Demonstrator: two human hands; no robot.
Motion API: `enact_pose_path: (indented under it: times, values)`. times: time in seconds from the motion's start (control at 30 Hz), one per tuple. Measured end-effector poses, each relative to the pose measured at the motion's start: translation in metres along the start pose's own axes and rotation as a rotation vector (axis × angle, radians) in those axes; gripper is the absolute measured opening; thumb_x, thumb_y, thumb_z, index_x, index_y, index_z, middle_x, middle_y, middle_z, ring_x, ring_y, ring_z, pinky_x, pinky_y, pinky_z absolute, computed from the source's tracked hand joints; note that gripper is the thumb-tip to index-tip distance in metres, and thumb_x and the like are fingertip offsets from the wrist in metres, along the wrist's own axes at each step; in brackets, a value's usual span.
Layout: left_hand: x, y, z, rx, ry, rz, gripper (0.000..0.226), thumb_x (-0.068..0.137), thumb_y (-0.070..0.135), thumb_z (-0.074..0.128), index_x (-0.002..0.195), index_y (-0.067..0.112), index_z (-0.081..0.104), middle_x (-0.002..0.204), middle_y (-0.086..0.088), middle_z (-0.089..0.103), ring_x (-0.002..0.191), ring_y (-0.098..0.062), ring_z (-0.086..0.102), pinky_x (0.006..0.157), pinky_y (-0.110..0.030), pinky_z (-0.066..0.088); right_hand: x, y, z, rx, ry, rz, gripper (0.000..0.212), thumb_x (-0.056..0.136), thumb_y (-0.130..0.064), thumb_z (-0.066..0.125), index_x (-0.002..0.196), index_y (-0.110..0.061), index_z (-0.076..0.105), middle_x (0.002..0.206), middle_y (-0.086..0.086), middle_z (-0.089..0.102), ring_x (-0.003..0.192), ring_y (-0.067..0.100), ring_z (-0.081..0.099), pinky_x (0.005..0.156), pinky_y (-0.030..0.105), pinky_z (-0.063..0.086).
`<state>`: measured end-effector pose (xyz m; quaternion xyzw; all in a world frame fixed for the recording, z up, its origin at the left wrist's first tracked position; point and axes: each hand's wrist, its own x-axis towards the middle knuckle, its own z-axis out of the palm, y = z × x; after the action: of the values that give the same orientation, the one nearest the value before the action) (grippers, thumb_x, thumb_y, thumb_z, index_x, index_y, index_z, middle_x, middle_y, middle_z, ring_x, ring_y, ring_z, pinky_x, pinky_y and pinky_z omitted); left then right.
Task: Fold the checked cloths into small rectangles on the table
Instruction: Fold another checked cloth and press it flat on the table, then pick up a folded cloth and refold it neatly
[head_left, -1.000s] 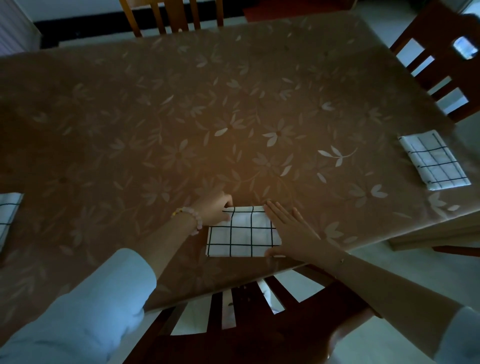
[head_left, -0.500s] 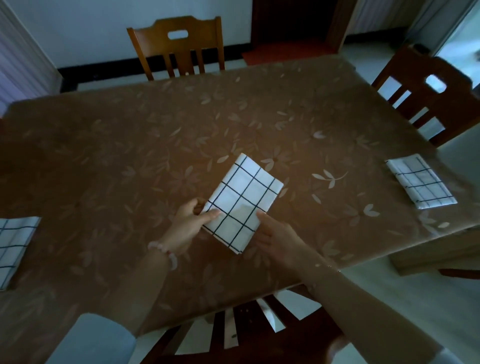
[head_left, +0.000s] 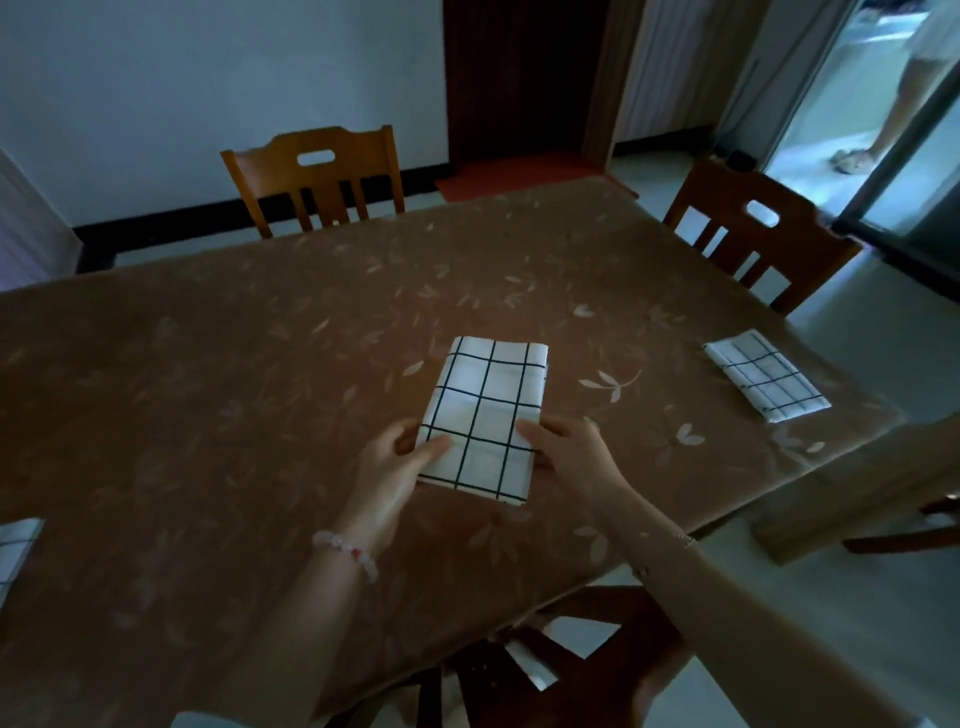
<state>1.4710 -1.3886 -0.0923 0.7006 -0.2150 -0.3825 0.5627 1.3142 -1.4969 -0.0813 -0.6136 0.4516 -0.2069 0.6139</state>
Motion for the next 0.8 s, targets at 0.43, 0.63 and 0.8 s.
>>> enact_pose_path:
  times: [0.43, 0.63, 0.8]
  values:
    - [-0.025, 0.041, 0.117, 0.001, -0.098, 0.091, 0.018, 0.084, 0.014, 0.068, 0.085, 0.025, 0.054, 0.086, 0.012, 0.061, 0.065, 0.009, 0.057, 0.053, -0.003, 0.041, -0.005, -0.001, -0.113, 0.175, 0.118, -0.057, 0.014, 0.095, -0.018, 0.054, 0.091, -0.010, 0.065, 0.084, 0.001, 0.067, 0.073, 0.011, 0.066, 0.053, 0.017, 0.054]
    - [-0.034, 0.050, 0.209, 0.003, -0.039, 0.089, 0.017, 0.083, 0.020, 0.070, 0.086, 0.027, 0.055, 0.083, 0.013, 0.059, 0.079, -0.003, 0.056, 0.059, -0.009, 0.040, -0.001, 0.015, -0.203, 0.227, -0.010, 0.031, 0.013, 0.090, -0.007, 0.057, 0.101, -0.007, 0.065, 0.098, 0.019, 0.069, 0.080, 0.027, 0.069, 0.075, 0.047, 0.057]
    - [-0.043, 0.047, 0.292, 0.010, -0.046, 0.059, 0.016, 0.083, 0.016, 0.069, 0.096, 0.019, 0.059, 0.084, 0.007, 0.062, 0.076, -0.008, 0.059, 0.053, -0.010, 0.044, 0.004, 0.035, -0.282, 0.192, -0.042, 0.068, 0.020, 0.091, -0.002, 0.054, 0.109, -0.009, 0.061, 0.108, 0.012, 0.067, 0.098, 0.027, 0.066, 0.084, 0.043, 0.055]
